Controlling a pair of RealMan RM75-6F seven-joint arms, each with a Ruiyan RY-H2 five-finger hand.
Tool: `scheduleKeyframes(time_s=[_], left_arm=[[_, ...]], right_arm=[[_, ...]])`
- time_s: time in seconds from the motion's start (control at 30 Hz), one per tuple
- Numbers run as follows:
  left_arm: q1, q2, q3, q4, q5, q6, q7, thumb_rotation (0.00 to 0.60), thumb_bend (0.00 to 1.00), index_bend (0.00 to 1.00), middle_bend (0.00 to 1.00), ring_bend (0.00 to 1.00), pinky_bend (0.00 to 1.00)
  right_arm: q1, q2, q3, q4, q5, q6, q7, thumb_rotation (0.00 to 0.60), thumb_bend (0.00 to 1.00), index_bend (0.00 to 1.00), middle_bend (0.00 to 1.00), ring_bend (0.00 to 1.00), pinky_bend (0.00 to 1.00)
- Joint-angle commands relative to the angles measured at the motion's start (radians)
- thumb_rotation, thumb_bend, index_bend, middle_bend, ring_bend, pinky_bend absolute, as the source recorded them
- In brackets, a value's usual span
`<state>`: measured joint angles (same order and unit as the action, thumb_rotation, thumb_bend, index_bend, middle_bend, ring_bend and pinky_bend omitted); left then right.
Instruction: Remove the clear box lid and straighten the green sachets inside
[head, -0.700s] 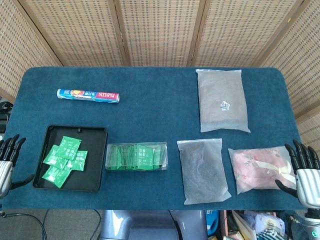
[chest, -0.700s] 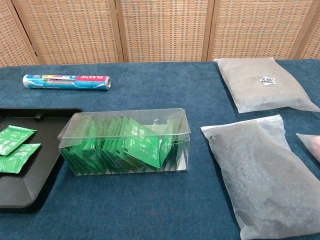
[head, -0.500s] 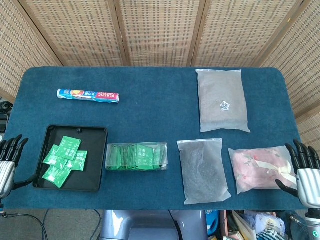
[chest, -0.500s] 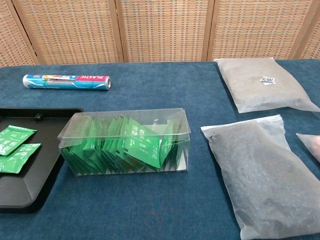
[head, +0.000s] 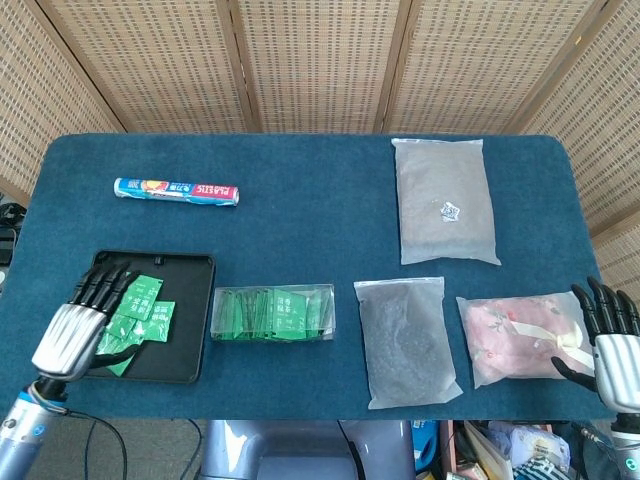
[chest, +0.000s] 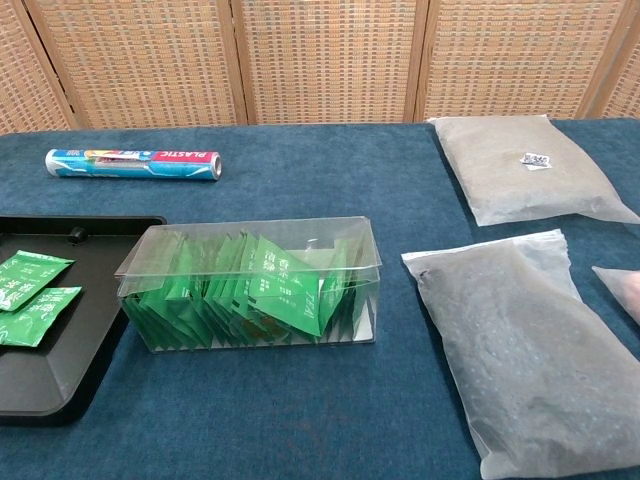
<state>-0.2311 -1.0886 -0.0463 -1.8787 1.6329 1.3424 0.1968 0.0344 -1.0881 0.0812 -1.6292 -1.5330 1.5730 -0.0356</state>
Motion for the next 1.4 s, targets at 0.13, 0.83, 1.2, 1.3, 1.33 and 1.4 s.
scheduleKeyframes(time_s=[0.13, 0.83, 1.2, 1.3, 1.33, 1.4], left_arm=[[-0.164, -0.069, -0.064, -0.159, -0.180, -0.245, 0.236, 0.600, 0.16, 0.15, 0.00, 0.00, 0.00], [-0.426, -0.366, -0.185, -0.115, -0.691, -0.287, 0.606, 0.600, 0.16, 0.30, 0.00, 0.00, 0.00], [-0.509, -0.402, -0.172, -0.103, -0.820, -0.259, 0.643, 0.600, 0.16, 0.30, 0.00, 0.00, 0.00], [-0.521, -0.406, -0.166, -0.098, -0.836, -0.252, 0.639, 0.600, 0.20, 0.30, 0.00, 0.00, 0.00], [-0.524, -0.407, -0.165, -0.097, -0.841, -0.250, 0.635, 0.600, 0.21, 0.30, 0.00, 0.00, 0.00], [-0.532, -0.408, -0.160, -0.093, -0.849, -0.246, 0.628, 0.600, 0.23, 0.30, 0.00, 0.00, 0.00]], right_arm=[[0.001, 0.000, -0.002, -0.001, -0.001, -0.005, 0.000, 0.600, 0.00, 0.00, 0.00, 0.00, 0.00], [0.010, -0.006, -0.002, 0.007, 0.019, -0.035, -0.006, 0.600, 0.00, 0.00, 0.00, 0.00, 0.00], [0.013, -0.002, 0.005, 0.018, 0.038, -0.047, 0.018, 0.600, 0.00, 0.00, 0.00, 0.00, 0.00], [0.013, -0.002, 0.005, 0.020, 0.039, -0.048, 0.022, 0.600, 0.00, 0.00, 0.00, 0.00, 0.00], [0.013, -0.001, 0.005, 0.021, 0.038, -0.048, 0.023, 0.600, 0.00, 0.00, 0.00, 0.00, 0.00], [0.013, -0.001, 0.005, 0.021, 0.039, -0.048, 0.024, 0.600, 0.00, 0.00, 0.00, 0.00, 0.00]])
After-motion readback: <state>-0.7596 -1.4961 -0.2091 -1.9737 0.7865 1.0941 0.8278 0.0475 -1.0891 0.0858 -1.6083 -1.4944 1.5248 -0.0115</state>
